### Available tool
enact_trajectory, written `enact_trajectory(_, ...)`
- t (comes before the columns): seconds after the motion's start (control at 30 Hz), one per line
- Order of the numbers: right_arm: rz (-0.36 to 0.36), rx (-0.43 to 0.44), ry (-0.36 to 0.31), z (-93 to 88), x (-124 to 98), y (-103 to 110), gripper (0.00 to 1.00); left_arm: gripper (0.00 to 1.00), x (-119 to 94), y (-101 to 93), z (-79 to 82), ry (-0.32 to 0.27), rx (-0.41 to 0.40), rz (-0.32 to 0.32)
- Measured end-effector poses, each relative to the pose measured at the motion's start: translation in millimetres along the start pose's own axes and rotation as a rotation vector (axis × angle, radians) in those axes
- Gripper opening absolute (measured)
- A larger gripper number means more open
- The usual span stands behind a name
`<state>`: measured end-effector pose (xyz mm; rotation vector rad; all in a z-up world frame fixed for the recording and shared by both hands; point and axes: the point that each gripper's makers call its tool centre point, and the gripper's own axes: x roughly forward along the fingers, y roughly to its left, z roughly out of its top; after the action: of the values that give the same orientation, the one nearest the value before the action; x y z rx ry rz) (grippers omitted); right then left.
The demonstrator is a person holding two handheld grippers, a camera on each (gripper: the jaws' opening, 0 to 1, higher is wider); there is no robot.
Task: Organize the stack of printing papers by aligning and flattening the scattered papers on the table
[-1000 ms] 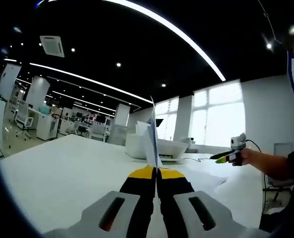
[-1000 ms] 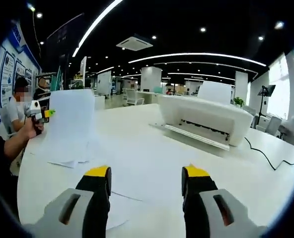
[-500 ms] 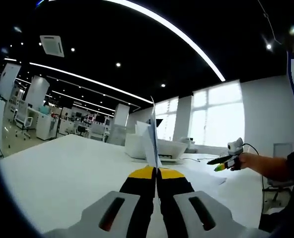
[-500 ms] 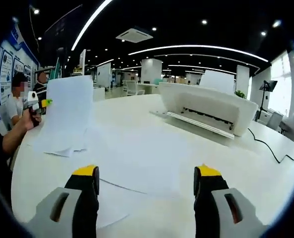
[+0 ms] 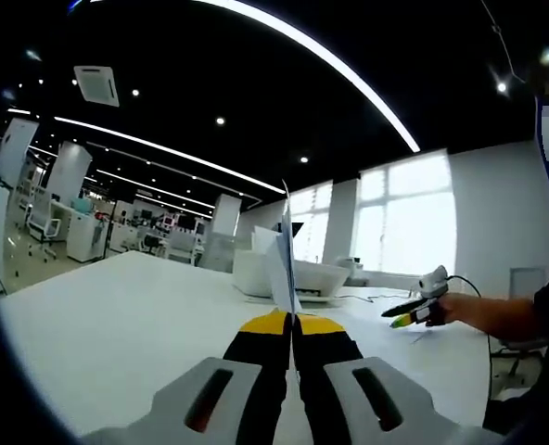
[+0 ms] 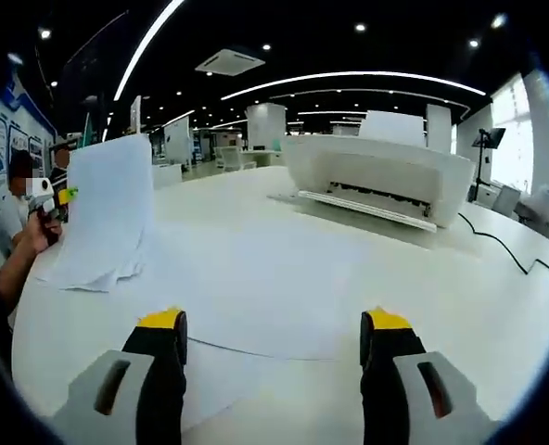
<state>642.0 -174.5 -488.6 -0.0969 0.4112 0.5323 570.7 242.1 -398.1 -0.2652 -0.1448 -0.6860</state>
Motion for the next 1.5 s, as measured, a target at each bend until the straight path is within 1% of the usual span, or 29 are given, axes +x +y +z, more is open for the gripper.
enact_trajectory(0.33,-0.012,0.014,0.010,-4.6,4,-2,0.69,0.06,0,1.0,-0.1,0.001,0.001,0.001)
enact_trajectory(0.4,-0.012,0.023,0.004,-4.3,4,-2,0.68,0.06,0,1.4,0.0,0.001,0.001,0.002)
enact_trajectory(0.57,-0.014,0.030,0.015,-7.5,5,-3,0.68,0.06,0,1.1,-0.2,0.001,0.002,0.002)
enact_trajectory(0.7,-0.025,0.036,0.031,-11.5,6,-2,0.64,0.06,0,1.2,-0.3,0.002,0.002,0.003)
enact_trajectory(0.87,-0.047,0.020,0.030,-11.1,7,-6,0.62,0.06,0,0.9,-0.2,0.001,0.002,0.002)
enact_trajectory(1.1,-0.062,0.019,0.022,-11.5,6,-3,0.58,0.06,0,0.6,0.2,-0.002,0.001,0.000)
enact_trajectory(1.33,-0.060,0.019,0.017,-11.3,6,-2,0.56,0.06,0,0.2,0.5,-0.003,0.000,-0.003)
enact_trajectory(1.5,-0.050,0.017,0.013,-10.6,8,0,0.53,0.06,0,0.2,0.4,-0.002,0.001,-0.004)
